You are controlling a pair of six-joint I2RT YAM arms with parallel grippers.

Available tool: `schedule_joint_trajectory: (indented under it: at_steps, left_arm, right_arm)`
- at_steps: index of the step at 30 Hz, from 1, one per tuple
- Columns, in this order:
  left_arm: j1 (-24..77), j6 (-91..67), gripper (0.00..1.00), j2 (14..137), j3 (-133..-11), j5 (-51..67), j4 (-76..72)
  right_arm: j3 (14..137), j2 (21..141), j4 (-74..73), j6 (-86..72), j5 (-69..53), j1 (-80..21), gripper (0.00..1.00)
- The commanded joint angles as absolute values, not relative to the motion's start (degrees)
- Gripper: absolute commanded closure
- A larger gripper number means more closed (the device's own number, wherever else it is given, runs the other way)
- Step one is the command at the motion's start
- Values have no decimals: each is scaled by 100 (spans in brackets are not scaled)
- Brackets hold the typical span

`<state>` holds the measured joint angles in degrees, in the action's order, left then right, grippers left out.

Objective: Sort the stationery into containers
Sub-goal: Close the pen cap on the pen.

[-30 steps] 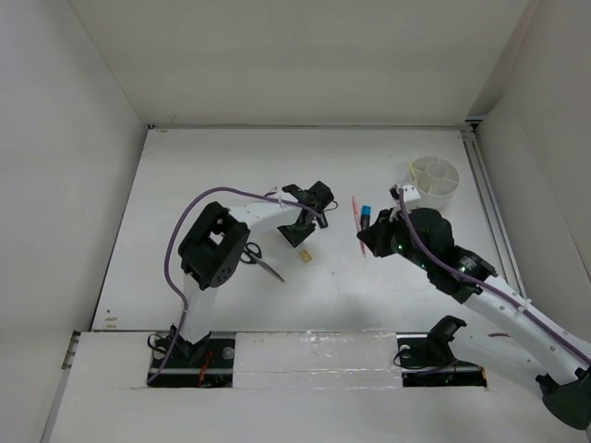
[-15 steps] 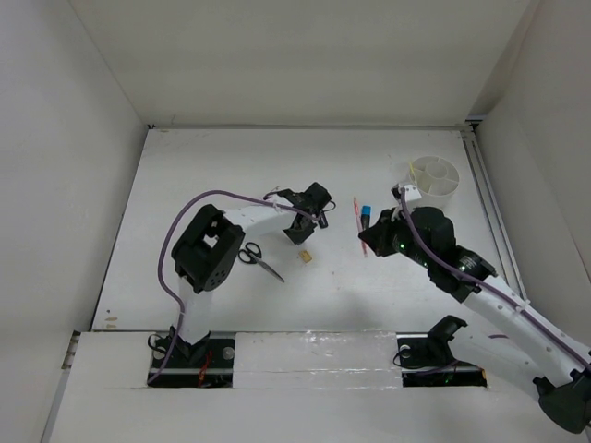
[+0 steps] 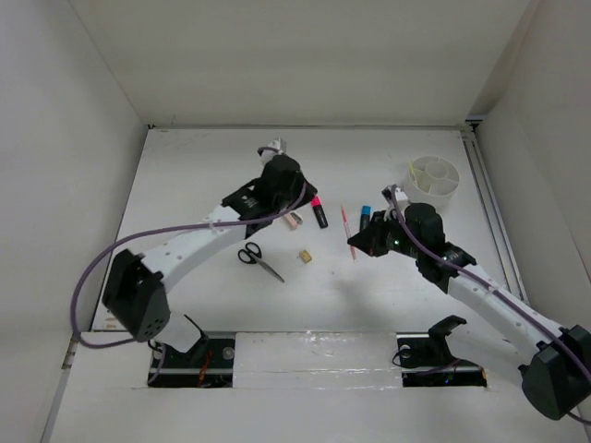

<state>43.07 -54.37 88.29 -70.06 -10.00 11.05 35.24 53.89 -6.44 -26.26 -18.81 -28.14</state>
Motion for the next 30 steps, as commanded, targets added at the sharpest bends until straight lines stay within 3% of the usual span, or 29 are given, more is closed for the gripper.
schedule_joint_trajectory:
  at_steps: [1,11,30]
  left_arm:
    - [4157,-4326,100,7930,-6821,-756,-7]
    - [4157,-3753,100,6724,-6039,-18,-1177]
    - [4157,-3981,100,6706,-5696,325,-1433]
  right_arm:
    - [3376,5563,535,-3066,-2637,-2970,100]
    - [3682,6082,1547,-3735,-2259,-4007,100]
    - [4025,5626,1275,-3674,-1653,-4008,100]
